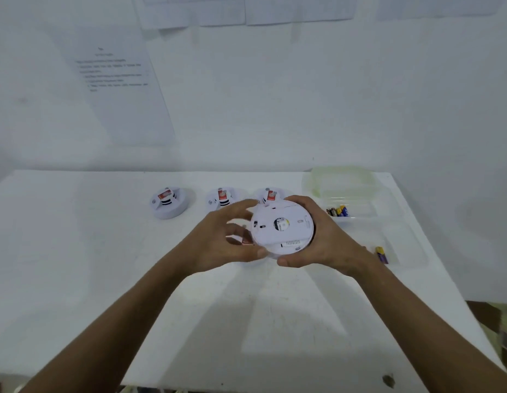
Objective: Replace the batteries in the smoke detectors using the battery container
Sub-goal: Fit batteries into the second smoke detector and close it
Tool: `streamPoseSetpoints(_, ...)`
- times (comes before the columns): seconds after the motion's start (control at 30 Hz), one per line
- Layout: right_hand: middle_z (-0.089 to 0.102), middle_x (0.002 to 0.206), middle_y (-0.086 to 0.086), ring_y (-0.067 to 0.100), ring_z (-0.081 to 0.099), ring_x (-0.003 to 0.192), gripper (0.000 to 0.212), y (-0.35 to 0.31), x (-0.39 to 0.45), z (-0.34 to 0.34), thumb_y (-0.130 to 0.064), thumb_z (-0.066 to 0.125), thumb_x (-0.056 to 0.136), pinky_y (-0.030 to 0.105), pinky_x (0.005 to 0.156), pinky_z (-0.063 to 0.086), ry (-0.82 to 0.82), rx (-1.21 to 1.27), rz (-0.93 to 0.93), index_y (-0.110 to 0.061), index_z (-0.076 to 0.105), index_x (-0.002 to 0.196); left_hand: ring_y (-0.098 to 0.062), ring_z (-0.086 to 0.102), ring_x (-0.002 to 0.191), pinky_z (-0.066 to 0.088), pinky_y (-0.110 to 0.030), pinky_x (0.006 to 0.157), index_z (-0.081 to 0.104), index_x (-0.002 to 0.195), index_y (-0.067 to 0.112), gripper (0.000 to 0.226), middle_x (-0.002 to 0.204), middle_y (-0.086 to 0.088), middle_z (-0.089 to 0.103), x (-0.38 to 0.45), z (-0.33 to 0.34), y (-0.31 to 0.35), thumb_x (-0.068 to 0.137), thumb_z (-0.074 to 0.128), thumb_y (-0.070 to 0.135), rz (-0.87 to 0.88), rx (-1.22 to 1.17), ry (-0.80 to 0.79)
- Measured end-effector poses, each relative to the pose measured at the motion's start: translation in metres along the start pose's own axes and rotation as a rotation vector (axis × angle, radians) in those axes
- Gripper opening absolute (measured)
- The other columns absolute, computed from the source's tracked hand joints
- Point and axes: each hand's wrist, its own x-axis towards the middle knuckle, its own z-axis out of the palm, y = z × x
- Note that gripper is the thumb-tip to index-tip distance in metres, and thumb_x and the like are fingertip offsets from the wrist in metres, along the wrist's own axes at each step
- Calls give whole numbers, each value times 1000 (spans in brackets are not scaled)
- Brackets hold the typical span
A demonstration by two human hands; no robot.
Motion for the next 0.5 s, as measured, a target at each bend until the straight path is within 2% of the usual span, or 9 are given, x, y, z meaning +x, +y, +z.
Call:
streamPoseSetpoints(0.07,54,127,-9,4,53,116,96,0,3,8,-6,90,51,23,79,54,20,6,10,-21,44,133,-13,70,94,58,-33,83,41,141,33,83,119,9,66,-5,-4,-8,71,84,19,-70,-64,-28)
streamPoseSetpoints(0.17,56,126,-13,5,54,118,97,0,6,20,-13,92,50,27,83,56,0,-36,35,-24,44,133,-18,72,94,57,-38,87,48,139,22,74,105,0,74,-12,-12,-18,74,81,7,-65,-167,-33)
streamPoseSetpoints(0.23,53,127,-14,8,52,119,97,0,9,27,-24,95,48,29,90,54,1,-117,57,-30,44,130,-20,72,93,57,-37,87,53,135,22,69,100,-1,75,-16,-19,-22,74,80,5,-38,-179,-22)
streamPoseSetpoints(0.33,38,131,-15,9,43,120,101,-3,14,34,-36,94,49,30,94,49,18,-329,38,-34,36,132,-16,70,92,56,-27,80,55,133,26,65,97,0,75,-21,-25,-24,75,79,7,-12,-162,-5)
streamPoseSetpoints(0.43,33,135,-15,7,41,117,112,-9,19,37,-36,91,53,20,88,44,-40,-427,18,-40,24,143,-15,69,94,55,-27,80,51,136,27,66,102,4,73,-27,-28,-26,77,78,12,16,-143,38)
streamPoseSetpoints(0.5,35,134,-12,8,44,113,108,-12,22,41,-29,91,57,13,83,43,-105,-491,-12,-48,23,139,-16,67,95,56,-30,83,50,137,27,66,106,4,72,-30,-30,-27,79,77,11,32,-198,83)
